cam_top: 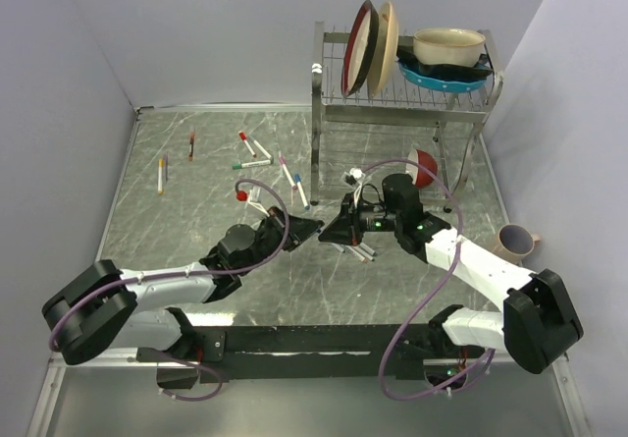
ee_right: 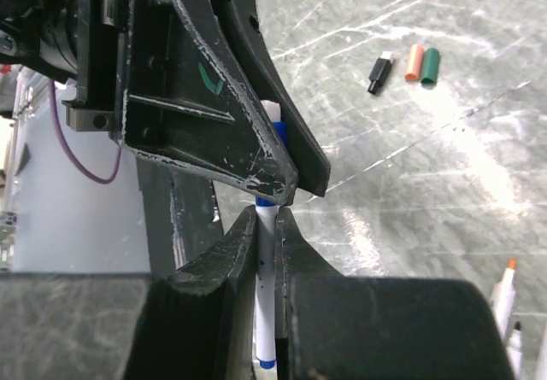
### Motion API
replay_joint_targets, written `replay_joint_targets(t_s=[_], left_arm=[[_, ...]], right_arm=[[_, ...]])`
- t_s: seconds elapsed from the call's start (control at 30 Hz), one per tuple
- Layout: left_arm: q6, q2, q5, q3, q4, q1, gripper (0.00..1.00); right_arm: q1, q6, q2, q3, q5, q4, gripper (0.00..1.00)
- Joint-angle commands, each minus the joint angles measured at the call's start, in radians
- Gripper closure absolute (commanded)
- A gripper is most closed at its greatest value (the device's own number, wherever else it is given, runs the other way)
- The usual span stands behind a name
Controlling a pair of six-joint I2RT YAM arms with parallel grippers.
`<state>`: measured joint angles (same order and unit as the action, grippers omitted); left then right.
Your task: Open the pen caps
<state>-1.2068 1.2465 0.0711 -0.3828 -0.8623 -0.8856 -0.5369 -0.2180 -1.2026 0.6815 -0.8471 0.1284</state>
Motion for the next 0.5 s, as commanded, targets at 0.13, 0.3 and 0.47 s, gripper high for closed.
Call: replay_joint_targets(t_s=[0.13, 0.3, 0.47], left_arm=[[0.029, -0.273, 0.27, -0.036, 0.347, 0.039, 0.99], [0.039, -0.45, 0.418, -0.025, 0.494, 0.128, 0.99], [0.038, -0.529, 0.377, -0.002, 0.586, 0.233, 0.99]], right_arm=[[-0.023, 0.271, -0.072, 0.102, -0.001, -0.197, 1.0], [-0.066, 0.348, -0.163, 0.167, 0.046, -0.335, 1.0], [-0.074, 0.396, -0.175, 0.177, 0.161, -0.371, 1.0]])
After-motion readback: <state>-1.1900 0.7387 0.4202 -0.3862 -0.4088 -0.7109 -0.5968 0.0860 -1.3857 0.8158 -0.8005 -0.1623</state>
